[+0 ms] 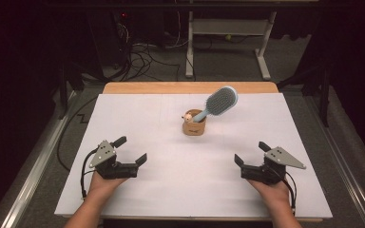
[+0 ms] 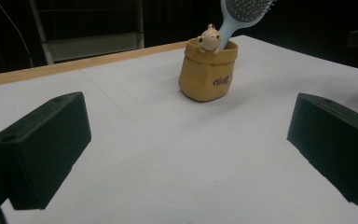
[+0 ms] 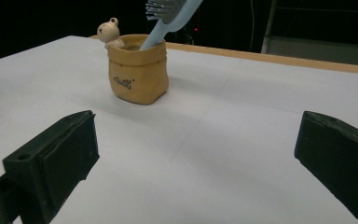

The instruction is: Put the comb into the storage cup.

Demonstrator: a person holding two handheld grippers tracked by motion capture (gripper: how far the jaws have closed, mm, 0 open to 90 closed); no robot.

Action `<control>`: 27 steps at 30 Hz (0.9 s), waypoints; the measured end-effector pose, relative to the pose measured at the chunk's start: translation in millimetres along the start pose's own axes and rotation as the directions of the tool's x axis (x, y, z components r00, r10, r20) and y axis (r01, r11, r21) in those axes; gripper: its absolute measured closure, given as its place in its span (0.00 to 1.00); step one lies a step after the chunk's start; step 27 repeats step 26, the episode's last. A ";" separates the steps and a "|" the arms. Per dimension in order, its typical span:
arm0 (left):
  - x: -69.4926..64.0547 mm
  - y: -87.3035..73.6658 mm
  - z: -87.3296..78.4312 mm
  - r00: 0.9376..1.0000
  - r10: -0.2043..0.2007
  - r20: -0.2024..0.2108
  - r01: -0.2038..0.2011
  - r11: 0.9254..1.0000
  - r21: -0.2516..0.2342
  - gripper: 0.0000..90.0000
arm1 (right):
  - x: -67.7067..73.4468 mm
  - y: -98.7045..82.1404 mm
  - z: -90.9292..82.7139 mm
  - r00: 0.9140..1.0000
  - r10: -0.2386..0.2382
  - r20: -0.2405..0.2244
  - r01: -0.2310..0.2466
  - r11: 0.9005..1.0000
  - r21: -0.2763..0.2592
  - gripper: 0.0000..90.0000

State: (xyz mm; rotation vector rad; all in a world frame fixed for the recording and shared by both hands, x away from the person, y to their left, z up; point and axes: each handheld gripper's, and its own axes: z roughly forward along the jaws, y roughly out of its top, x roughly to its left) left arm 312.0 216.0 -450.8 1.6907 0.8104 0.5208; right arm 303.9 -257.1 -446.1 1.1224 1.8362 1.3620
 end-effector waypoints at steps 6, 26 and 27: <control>-2.0 1.0 5.1 1.000 0.004 0.008 -0.004 1.000 0.027 0.00 | -9.2 -15.8 -27.7 1.000 0.015 0.016 -0.014 1.000 -0.025 0.00; -0.5 -15.3 -10.8 0.999 0.000 0.044 -0.002 0.999 0.042 0.00 | -11.1 -15.9 -35.1 1.000 0.012 0.018 -0.010 0.997 -0.074 0.00; -0.5 -15.3 -10.8 0.999 0.000 0.044 -0.002 0.999 0.042 0.00 | -11.1 -15.9 -35.1 1.000 0.012 0.018 -0.010 0.997 -0.074 0.00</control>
